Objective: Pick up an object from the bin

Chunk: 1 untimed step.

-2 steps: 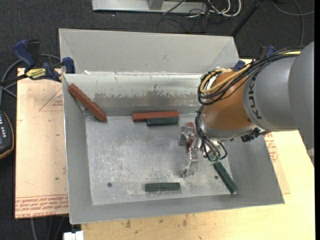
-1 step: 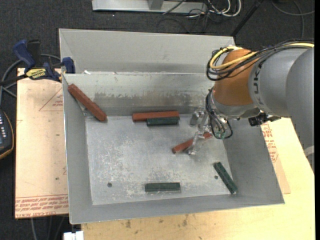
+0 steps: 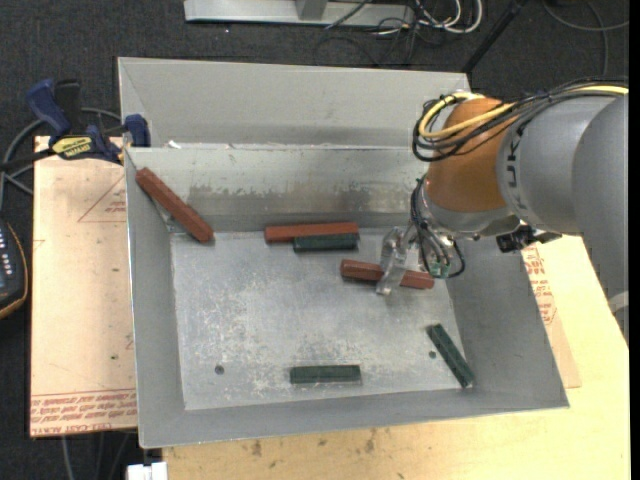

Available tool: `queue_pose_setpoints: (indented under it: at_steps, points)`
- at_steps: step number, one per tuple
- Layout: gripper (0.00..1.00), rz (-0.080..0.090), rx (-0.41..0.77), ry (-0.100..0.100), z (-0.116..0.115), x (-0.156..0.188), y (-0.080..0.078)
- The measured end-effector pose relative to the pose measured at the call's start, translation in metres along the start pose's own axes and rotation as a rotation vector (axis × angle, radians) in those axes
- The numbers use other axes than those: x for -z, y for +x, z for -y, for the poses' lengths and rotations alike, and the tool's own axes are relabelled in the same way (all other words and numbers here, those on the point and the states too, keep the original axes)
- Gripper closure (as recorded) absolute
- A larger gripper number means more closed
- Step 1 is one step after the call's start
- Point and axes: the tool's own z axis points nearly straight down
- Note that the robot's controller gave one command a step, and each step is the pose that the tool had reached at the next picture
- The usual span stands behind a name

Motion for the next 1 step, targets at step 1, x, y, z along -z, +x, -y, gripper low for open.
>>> queue_pose_setpoints:
  at_steps: [1]
  points:
    - [1.0, 0.008, 0.012, 0.0, 0.036, 0.1217, 0.0083]
